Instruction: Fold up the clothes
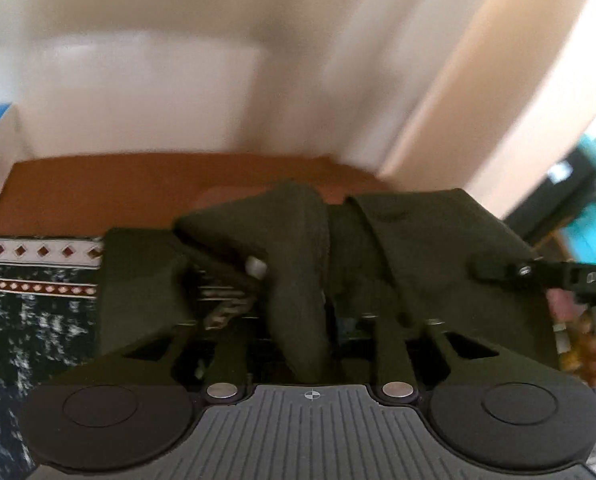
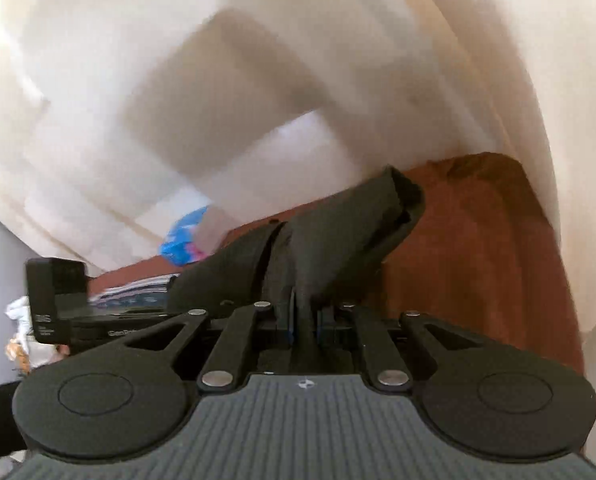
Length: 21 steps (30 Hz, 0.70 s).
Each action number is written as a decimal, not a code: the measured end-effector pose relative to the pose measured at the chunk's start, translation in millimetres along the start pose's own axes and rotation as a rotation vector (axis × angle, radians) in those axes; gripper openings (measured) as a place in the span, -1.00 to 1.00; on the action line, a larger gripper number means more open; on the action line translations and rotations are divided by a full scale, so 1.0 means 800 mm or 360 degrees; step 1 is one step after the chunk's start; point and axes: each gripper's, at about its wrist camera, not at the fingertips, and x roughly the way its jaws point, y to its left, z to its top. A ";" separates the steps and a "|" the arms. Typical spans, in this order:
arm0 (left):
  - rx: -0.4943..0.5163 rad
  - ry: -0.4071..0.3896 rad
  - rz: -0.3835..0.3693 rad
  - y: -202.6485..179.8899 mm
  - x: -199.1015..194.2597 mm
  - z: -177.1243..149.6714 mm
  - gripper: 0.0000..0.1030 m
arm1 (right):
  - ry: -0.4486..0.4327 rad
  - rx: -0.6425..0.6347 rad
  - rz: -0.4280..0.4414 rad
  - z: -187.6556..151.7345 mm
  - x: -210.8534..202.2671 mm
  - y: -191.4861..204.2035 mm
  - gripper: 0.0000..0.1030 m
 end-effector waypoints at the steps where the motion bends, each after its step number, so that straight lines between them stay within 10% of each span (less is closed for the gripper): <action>1: -0.0037 0.0027 0.0030 0.008 0.004 -0.001 0.21 | 0.0032 0.0007 -0.0090 -0.002 0.014 -0.012 -0.07; 9: -0.0019 -0.0113 0.0043 0.016 -0.084 -0.003 0.31 | -0.0076 -0.0043 -0.0402 -0.025 -0.021 -0.014 0.09; 21: 0.0721 0.0117 0.0072 -0.094 -0.073 -0.059 0.25 | 0.0124 -0.0434 -0.0187 -0.046 0.020 0.085 0.06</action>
